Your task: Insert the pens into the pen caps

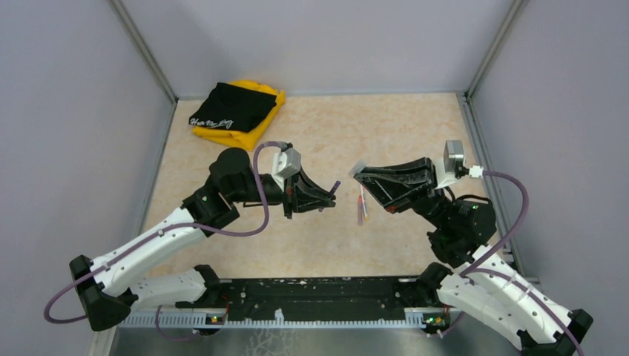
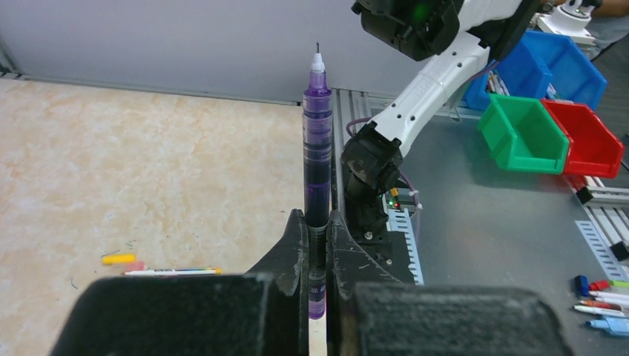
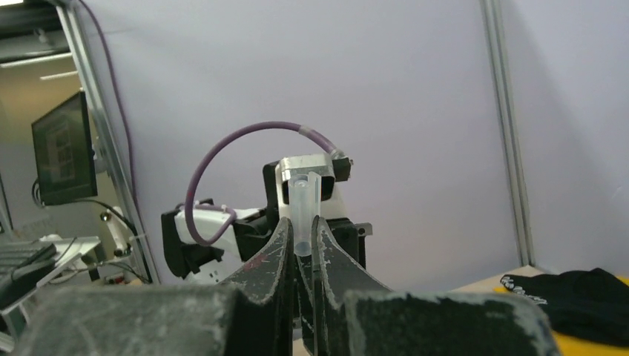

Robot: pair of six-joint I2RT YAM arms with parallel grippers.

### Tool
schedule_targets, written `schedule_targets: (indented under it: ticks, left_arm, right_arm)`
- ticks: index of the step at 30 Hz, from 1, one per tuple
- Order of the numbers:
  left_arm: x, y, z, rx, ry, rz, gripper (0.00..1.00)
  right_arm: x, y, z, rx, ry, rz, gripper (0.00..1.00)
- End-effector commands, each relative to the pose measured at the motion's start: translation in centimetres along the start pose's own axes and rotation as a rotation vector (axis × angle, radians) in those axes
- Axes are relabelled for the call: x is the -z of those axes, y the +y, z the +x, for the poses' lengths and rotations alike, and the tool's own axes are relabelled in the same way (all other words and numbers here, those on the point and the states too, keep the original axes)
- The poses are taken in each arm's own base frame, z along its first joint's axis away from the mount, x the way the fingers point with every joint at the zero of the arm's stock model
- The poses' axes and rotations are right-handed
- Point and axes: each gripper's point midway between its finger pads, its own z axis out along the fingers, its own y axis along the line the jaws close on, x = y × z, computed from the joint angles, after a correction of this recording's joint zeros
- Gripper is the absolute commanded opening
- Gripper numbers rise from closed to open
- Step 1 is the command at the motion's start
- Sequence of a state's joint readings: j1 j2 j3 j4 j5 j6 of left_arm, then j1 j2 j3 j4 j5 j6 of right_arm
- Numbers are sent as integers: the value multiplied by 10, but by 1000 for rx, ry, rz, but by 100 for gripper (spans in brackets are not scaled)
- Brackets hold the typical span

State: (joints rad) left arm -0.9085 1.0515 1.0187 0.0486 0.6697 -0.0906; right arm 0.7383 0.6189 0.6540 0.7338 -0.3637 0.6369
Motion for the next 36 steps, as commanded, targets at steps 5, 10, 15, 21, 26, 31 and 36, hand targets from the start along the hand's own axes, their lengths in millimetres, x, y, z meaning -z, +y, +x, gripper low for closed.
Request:
schedule_targets:
  ticks: [5,10,15,21,26,31,36]
  left_arm:
    - [-2,-19,-10,-50,-10,110,0]
    - [-2,-19,-11,-59,-12,107,0]
    - [-1,-15,-11,-55,-13,85,0]
    - [-1,-12,-10,-47,-19,63,0]
    - [-2,-11,-8,-41,-15,61,0]
    - [-2,-11,-8,-42,-17,61,0]
    - [-2,-11,-10,-46,-22,60,0]
  right_arm:
    - [-12,5,0,121,75,-50,0]
    - [-12,-3,11,128,125,-28,0]
    - [-10,-2,17,126,152,-39,0]
    - [-7,0,18,130,158,-47,0]
    - [-7,4,7,134,117,-44,0]
    - [-6,5,-1,144,89,-30,0]
    - [-4,2,5,145,116,-18,0]
